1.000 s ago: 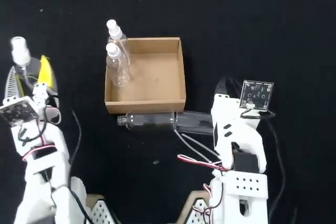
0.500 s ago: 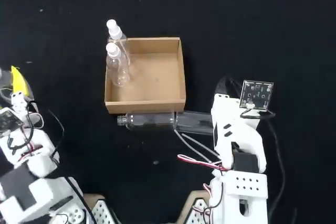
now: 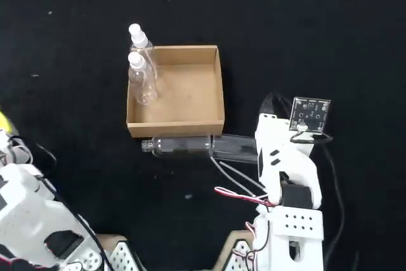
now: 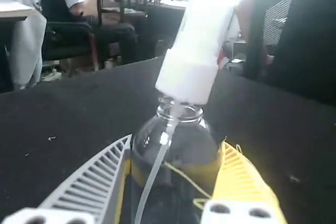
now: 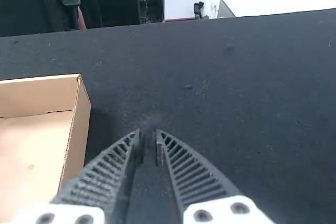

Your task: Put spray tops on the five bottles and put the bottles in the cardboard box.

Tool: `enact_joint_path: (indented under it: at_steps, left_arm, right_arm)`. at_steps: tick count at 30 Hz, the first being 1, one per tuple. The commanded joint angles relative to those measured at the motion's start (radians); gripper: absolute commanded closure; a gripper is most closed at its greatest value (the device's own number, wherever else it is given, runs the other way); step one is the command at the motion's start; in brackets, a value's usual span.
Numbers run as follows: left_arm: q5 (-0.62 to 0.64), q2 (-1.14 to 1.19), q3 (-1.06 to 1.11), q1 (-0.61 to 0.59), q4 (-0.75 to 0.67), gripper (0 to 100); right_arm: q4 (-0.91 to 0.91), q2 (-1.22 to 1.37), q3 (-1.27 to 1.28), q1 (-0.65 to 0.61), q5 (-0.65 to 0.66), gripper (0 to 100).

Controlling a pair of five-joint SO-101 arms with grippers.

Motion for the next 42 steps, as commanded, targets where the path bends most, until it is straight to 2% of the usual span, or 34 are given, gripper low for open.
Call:
enact_joint_path:
  at_steps: [1, 9, 17, 20, 25, 36, 42]
  left_arm:
    - [-0.003, 0.037, -0.067, -0.025, -0.025, 96]
    - [-0.011, 0.086, -0.067, -0.038, -0.026, 96]
    - [-0.003, 0.087, -0.070, -0.041, -0.026, 71]
    - [-0.003, 0.086, -0.074, -0.041, -0.048, 70]
    - [-0.009, 0.097, -0.056, -0.033, -0.210, 70]
    - [-0.011, 0.097, -0.059, -0.030, -0.207, 70]
    - [-0.011, 0.097, -0.073, -0.022, -0.095, 70]
  right_arm:
    - [-0.026, -0.019, -0.002, 0.014, -0.009, 97.7]
    - [-0.023, -0.019, -0.002, 0.014, -0.009, 97.7]
    - [-0.025, -0.019, -0.002, 0.014, -0.009, 97.7]
    - [-0.026, -0.019, -0.002, 0.014, -0.009, 97.7]
    - [-0.028, -0.019, -0.002, 0.014, -0.009, 97.7]
    - [-0.026, -0.019, -0.002, 0.014, -0.009, 97.7]
    - [-0.025, -0.019, -0.002, 0.014, -0.009, 97.7]
